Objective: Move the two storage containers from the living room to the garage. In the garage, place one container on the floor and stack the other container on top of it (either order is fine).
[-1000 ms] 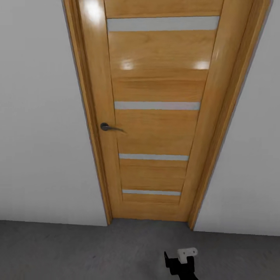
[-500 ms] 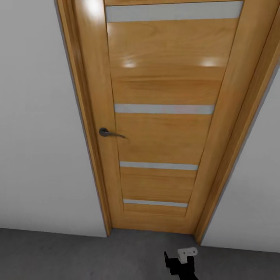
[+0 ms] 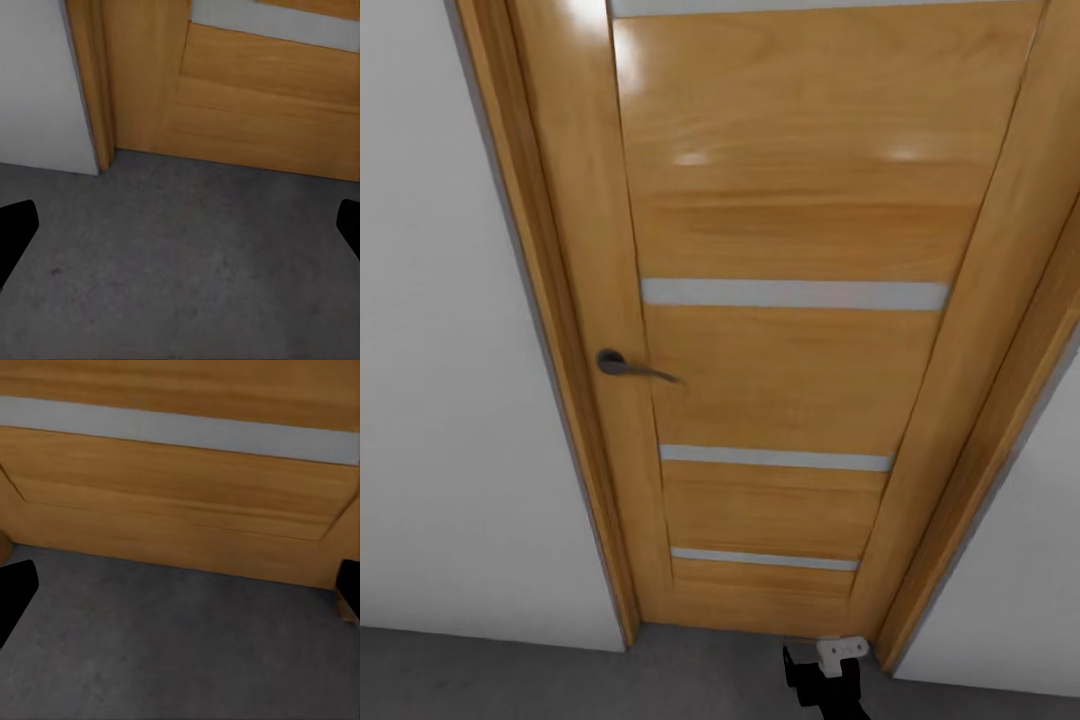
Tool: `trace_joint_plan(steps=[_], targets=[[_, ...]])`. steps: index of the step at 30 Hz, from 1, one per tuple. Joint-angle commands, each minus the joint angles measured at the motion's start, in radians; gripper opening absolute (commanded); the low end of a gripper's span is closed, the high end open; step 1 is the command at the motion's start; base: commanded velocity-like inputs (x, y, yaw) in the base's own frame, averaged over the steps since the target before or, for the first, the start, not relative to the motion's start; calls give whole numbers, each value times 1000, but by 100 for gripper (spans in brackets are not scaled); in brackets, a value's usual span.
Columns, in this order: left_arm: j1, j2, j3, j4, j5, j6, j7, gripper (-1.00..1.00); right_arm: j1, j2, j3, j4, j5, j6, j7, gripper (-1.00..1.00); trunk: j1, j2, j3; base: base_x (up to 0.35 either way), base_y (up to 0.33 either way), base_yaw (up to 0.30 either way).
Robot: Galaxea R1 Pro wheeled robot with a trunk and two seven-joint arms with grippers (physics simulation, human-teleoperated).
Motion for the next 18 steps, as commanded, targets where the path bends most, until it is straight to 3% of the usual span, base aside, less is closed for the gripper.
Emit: trace_joint_plan(steps=[1,7,18], targets=[[0,0,1,-1,1,-2,-4,100,-1,-1,4,1,0,-2,-7,100,1,0,-1,334,-43,0],[0,0,1,0,1,-2,-4,100,-1,-1,4,0,0,-2,-7,100,1,0,-1,266,-115,0],[0,0,1,1,1,-2,-4,100,-1,-1,4,0,0,-2,-7,100,1,0,-1,30,-18,0]])
